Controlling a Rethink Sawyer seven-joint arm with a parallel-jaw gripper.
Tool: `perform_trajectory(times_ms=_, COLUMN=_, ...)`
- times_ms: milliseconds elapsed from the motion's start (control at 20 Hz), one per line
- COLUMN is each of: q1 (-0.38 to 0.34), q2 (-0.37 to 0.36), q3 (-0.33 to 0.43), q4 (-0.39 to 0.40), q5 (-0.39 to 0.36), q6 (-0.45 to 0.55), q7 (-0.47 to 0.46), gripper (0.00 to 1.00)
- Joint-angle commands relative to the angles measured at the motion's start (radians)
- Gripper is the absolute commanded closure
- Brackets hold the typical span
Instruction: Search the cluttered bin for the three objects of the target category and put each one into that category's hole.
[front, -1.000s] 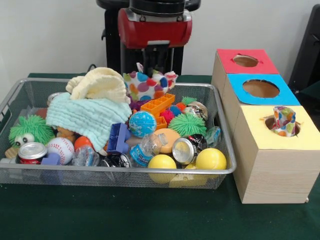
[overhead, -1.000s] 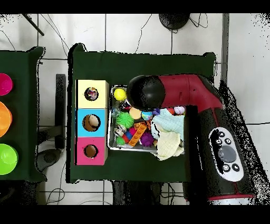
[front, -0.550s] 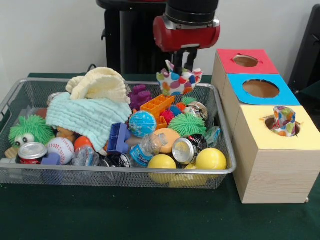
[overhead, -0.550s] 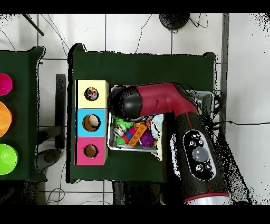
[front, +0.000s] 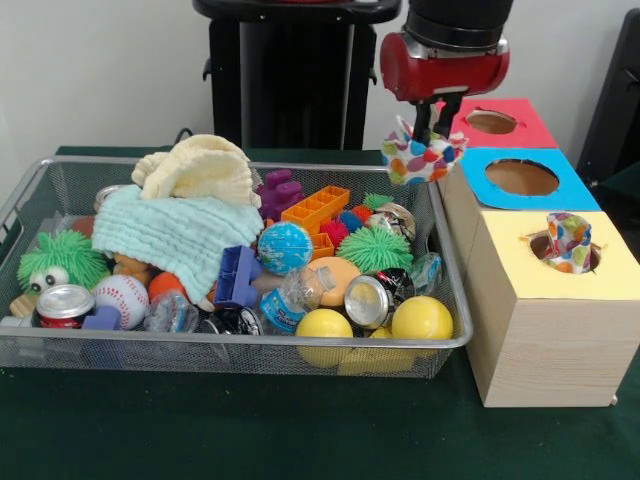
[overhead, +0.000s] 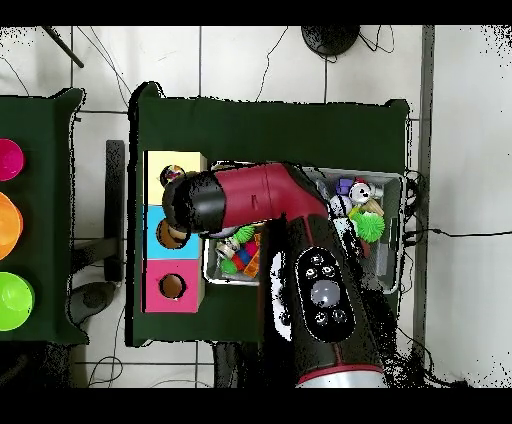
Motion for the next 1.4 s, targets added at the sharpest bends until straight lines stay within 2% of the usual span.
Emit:
perform_trajectory(times_ms=50, q1=0.026, q2=0.055, q3=-0.06, q4=0.048, q5=0.049, q6=-0.055, q7=0.287, gripper=1.0)
perform_trajectory(times_ms=450, q1=0.097, q2=0.125, q3=-0.093, q4=-0.02, q5=0.074, q6=-0.079, q7=0.345, gripper=1.0)
perform_trajectory(times_ms=700, q1=0.135, q2=0.192, q3=-0.114, q4=-0.059, q5=0.083, q6=-0.164, q7=0.375, gripper=1.0)
perform_trajectory(times_ms=850, q1=0.158, q2=0.203, q3=-0.127, q4=-0.062, q5=0.106, q6=-0.182, q7=0.398, gripper=1.0)
perform_trajectory(times_ms=1100, q1=0.191, q2=0.191, q3=-0.147, q4=-0.088, q5=0.143, q6=-0.147, q7=0.403, gripper=1.0)
perform_trajectory(times_ms=1400, q1=0.215, q2=0.214, q3=-0.156, q4=-0.155, q5=0.185, q6=-0.1, q7=0.397, gripper=1.0)
